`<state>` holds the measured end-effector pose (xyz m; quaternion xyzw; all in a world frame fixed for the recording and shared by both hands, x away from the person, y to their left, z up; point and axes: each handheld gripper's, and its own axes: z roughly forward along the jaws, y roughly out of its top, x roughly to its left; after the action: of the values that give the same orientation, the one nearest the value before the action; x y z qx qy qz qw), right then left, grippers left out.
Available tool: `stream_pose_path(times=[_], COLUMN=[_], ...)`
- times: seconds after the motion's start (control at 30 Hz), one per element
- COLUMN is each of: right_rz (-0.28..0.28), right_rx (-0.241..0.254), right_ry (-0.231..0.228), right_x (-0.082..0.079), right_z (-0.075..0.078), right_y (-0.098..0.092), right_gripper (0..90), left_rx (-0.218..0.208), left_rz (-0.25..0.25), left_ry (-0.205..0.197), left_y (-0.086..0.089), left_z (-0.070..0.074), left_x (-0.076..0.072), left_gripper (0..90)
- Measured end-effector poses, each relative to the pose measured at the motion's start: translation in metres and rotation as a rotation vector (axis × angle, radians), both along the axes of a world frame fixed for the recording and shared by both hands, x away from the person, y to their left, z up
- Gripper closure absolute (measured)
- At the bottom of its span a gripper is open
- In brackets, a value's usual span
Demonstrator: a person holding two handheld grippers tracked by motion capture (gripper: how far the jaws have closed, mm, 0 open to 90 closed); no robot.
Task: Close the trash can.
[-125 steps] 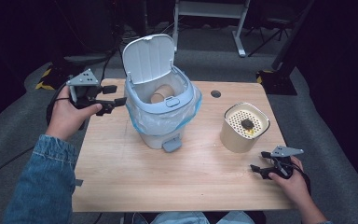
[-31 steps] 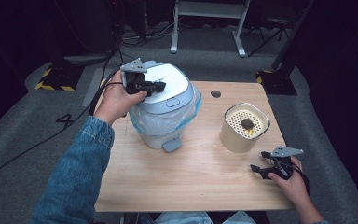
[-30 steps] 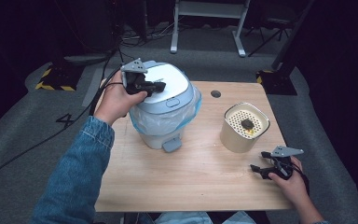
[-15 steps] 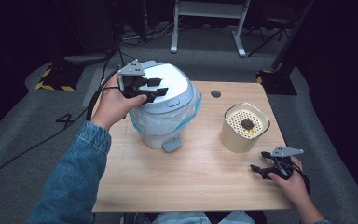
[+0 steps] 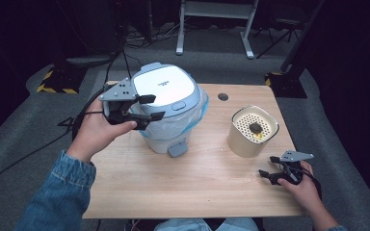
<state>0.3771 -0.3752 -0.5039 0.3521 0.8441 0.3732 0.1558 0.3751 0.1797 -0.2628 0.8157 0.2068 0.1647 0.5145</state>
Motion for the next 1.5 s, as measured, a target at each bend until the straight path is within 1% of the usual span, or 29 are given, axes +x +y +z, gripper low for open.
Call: stream_pose_path(times=[0.1,0.23,0.33,0.37,0.43,0.7,0.87,1.0,1.1,1.23,1.37,1.43,1.5], right_rz=[0.000,0.000,0.000,0.000,0.000,0.000,0.000,0.000,0.000,0.000,0.000,0.000,0.000], right_rx=[0.000,0.000,0.000,0.002,0.000,0.002,0.001,0.001,0.002,0.002,0.002,0.002,0.000], right_ry=[0.000,0.000,0.000,0.000,-0.001,0.000,0.000,0.000,0.000,0.000,0.000,0.000,-0.001], right_x=[0.000,0.000,0.000,0.000,0.000,0.000,0.000,0.000,0.000,0.000,0.000,0.000,0.000], right_z=[0.000,0.000,0.000,0.000,0.000,0.000,0.000,0.000,0.000,0.000,0.000,0.000,0.000], right_y=[0.000,0.000,0.000,0.000,0.000,0.000,0.000,0.000,0.000,0.000,0.000,0.000,0.000], right_gripper=[17.7,17.7,17.7,17.7,17.7,17.7,17.7,17.7,17.7,17.7,17.7,17.7,17.7], left_rx=[0.003,0.026,0.014,0.018,0.031,0.031,0.032,0.055,0.063,0.097,0.105,0.117,0.114], left_rz=[0.014,0.048,0.058,0.066,0.079,0.116,0.134,0.154,0.164,0.184,0.201,0.207,0.216], left_ry=[0.006,-0.001,0.006,0.006,0.005,0.026,0.055,0.073,0.102,0.131,0.160,0.165,0.178], left_y=[0.006,0.015,0.023,0.026,0.032,0.056,0.071,0.078,0.082,0.086,0.089,0.090,0.090], left_z=[-0.004,-0.011,-0.016,-0.018,-0.023,-0.049,-0.071,-0.087,-0.101,-0.120,-0.135,-0.141,-0.148], left_x=[-0.012,-0.022,-0.028,-0.030,-0.034,-0.048,-0.050,-0.050,-0.049,-0.048,-0.047,-0.047,-0.048], left_gripper=[37.9,35.7,35.5,35.4,35.4,34.6,34.4,34.4,34.4,34.4,34.4,34.4,34.3])
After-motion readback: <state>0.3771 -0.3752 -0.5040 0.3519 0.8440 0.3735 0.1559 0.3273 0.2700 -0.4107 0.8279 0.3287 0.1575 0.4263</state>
